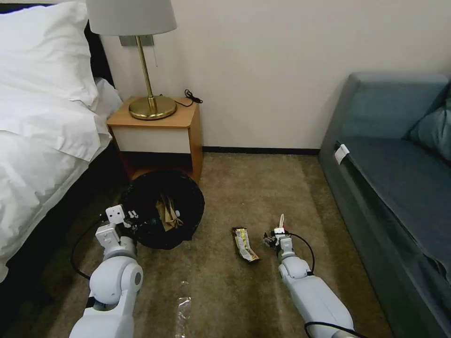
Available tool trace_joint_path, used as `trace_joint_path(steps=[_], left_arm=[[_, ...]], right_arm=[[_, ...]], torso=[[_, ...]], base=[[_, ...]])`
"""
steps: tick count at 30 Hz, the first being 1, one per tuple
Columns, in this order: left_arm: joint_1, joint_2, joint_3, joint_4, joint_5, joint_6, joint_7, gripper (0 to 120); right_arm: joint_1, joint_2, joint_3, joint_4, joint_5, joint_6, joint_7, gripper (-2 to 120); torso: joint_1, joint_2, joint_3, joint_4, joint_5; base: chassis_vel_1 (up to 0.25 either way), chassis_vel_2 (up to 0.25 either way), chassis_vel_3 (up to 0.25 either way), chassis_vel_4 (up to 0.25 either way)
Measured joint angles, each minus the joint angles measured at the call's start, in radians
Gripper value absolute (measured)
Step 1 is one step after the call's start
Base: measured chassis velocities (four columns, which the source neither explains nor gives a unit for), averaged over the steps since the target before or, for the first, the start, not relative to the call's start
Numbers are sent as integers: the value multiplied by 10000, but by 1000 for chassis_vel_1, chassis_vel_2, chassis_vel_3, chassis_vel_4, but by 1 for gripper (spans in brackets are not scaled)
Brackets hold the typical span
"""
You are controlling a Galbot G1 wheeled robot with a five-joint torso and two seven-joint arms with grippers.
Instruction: Pick up the trash bin, then pick up the garbage on the floor and place it into the trash bin.
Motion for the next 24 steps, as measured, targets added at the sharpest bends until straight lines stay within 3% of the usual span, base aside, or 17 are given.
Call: trace_joint_path(steps=[8,10,12,19,24], left_arm=[[-67,77,0,-23,-70,21,-5,2],[-92,150,-66,-33,-123,35,-22,2],[-92,156,-78,-33,-131,37,-24,2],[-58,-8,4,55,-97,40,-30,2],[-67,-26,23,51,-80,39,-31,2]], right_arm=[[-160,-54,70,55,-5,198,-49,45],[-230,-106,125,114,6,251,-59,33],[-250,-120,133,121,7,263,-61,30],[-405,-157,175,274,45,307,-64,2],[-456,-165,176,357,85,306,-56,0]], torso=[[0,0,0,0,0],[0,1,0,-1,1],[-1,0,0,0,0],[0,0,0,-1,0],[0,0,0,0,0]], base=[[0,0,0,0],[0,0,0,0],[0,0,0,0],[0,0,0,0],[0,0,0,0]])
